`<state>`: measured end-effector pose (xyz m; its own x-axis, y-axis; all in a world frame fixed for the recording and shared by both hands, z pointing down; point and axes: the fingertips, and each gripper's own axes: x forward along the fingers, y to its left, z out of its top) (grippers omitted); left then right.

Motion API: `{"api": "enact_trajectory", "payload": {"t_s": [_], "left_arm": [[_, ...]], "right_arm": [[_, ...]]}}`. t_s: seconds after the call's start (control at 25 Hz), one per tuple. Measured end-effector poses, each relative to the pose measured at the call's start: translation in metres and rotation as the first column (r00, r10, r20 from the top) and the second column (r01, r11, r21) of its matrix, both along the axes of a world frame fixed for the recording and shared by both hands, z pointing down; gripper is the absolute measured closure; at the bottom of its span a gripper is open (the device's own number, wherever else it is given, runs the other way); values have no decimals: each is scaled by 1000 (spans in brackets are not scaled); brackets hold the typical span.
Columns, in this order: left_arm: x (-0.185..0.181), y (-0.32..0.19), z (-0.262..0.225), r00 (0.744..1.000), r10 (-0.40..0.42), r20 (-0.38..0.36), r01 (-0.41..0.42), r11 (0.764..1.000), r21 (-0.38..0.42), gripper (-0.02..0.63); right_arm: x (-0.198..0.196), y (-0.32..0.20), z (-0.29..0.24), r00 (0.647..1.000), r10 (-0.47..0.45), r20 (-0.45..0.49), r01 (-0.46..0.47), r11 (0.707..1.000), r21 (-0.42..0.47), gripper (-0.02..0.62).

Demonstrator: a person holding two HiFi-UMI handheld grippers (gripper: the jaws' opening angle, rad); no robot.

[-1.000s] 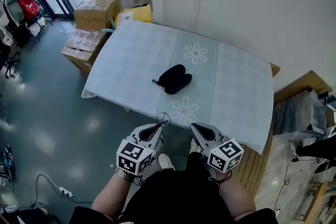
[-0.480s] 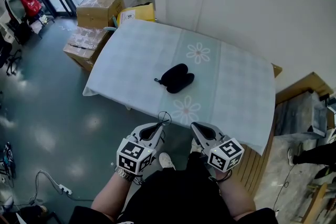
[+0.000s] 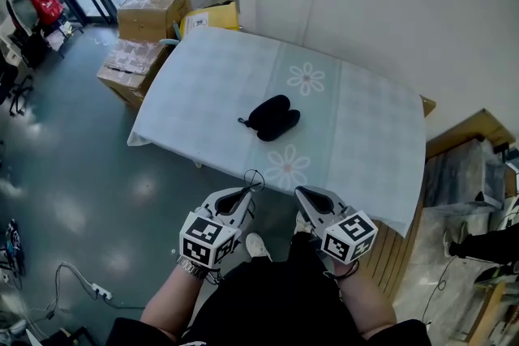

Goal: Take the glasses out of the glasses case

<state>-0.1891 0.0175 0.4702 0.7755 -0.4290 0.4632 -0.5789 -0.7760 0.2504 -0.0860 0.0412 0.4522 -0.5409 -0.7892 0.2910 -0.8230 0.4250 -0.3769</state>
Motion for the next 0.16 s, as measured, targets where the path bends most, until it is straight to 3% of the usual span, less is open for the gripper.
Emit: {"api": "enact_trajectory", "payload": {"t_s": [0.16], "left_arm": [[2, 1, 0, 1000, 2, 0, -2, 1000, 1, 577]], "right_arm": [[1, 1, 0, 1000, -1, -2, 1, 1000, 1, 572]]}}
